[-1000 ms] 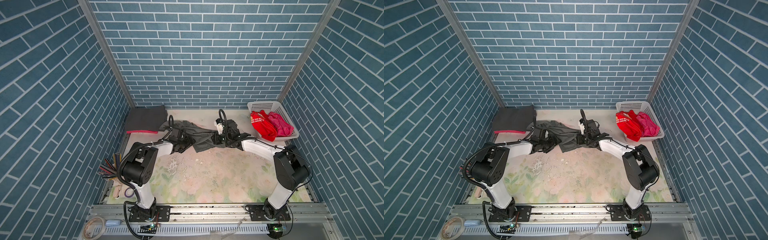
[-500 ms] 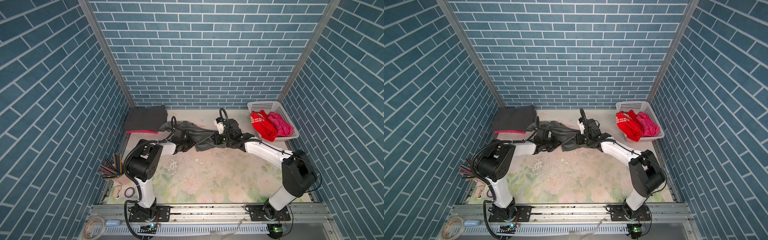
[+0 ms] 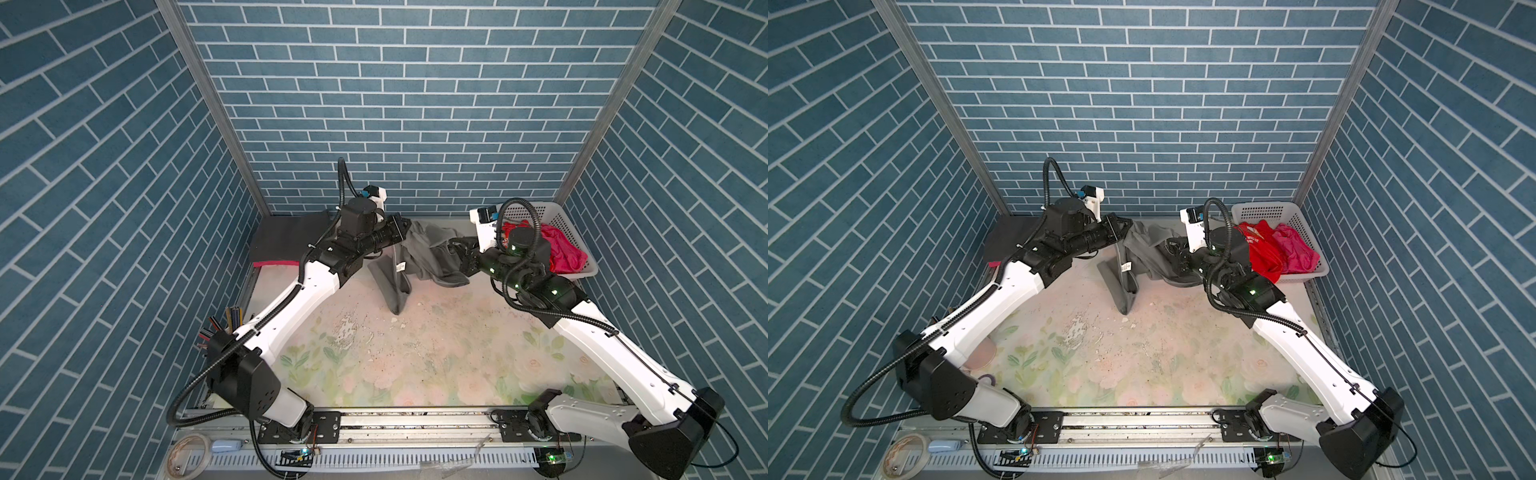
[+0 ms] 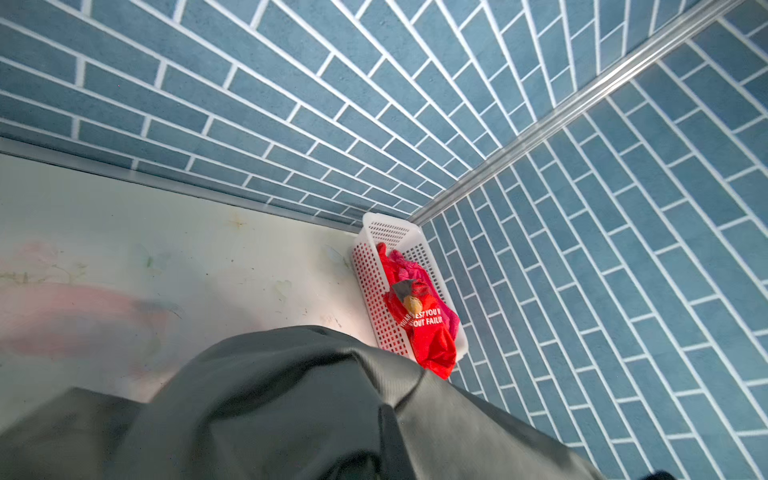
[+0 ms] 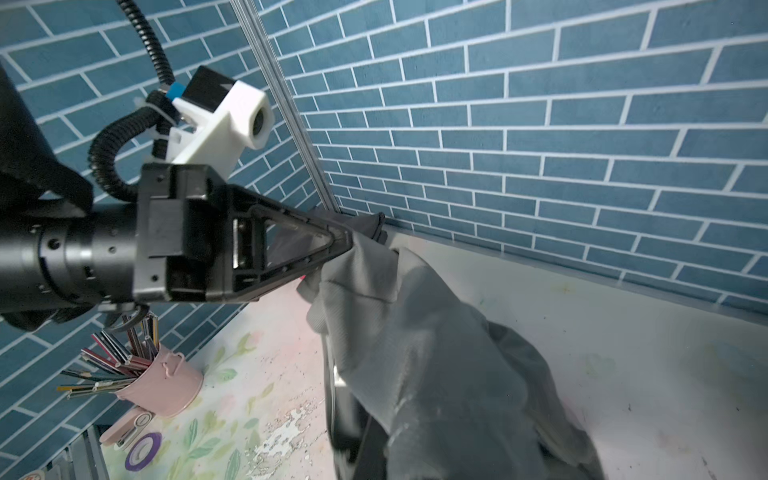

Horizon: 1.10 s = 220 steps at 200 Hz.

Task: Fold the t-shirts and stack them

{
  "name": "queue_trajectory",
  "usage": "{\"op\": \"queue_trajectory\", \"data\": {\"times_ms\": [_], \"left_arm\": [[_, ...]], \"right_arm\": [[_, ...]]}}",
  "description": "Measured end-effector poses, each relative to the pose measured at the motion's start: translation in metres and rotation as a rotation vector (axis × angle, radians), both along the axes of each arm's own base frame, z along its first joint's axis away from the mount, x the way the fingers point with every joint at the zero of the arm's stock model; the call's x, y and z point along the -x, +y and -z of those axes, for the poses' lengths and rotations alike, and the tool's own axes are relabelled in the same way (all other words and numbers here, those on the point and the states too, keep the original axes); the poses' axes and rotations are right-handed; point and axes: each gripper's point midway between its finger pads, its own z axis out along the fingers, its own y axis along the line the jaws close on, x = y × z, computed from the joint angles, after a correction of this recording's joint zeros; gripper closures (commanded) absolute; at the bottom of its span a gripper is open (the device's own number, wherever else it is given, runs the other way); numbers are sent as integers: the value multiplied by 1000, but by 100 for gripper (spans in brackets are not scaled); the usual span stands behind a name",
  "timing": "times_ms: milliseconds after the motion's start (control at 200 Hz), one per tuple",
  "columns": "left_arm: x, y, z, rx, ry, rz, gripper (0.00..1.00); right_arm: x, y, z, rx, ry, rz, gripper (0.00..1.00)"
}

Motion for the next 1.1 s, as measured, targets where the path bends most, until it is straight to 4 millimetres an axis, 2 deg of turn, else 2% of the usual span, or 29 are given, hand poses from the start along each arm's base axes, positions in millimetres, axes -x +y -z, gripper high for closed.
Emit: {"op": "queue_trajectory", "data": {"times_ms": [50,120,230,330,360,405,435,470,510,520,540,600,710,815,880,1010,1100], "left_arm": [[5,-2,7,-3,20,9,100],[13,-9,28,-24,65,27,100],[33,-22,76,-67,164,77,100],[49,-22,122,-93,261,102,99],[53,-21,137,-100,289,106,86],[61,-17,157,-114,331,107,60],[65,-14,170,-125,358,106,48],[69,-10,182,-138,388,99,39],[73,-5,191,-146,412,92,36],[73,-5,193,-144,419,90,32],[74,-3,195,-144,425,86,28],[75,3,194,-119,436,77,25],[66,9,171,-22,405,55,25],[56,4,148,96,370,68,25],[55,-3,143,136,364,91,25],[53,-14,140,67,294,124,25],[54,-12,136,20,209,131,25]], "right_arm": [[-1,0,5,12,11,3,100],[-3,0,15,34,39,9,100],[-12,2,35,72,86,19,100],[-23,7,57,104,132,23,100],[-27,9,64,114,147,24,100],[-34,10,75,131,174,29,100],[-39,12,82,140,189,30,100],[-44,14,89,151,206,31,100],[-47,16,98,162,224,30,100],[-48,16,99,163,227,29,100],[-50,17,103,168,236,29,100],[-52,19,111,176,253,25,100],[-52,22,115,175,264,9,100],[-52,24,111,165,256,0,100],[-52,25,110,162,253,-2,100],[-54,24,109,157,252,-1,100],[-57,21,104,145,249,-1,100]]}}
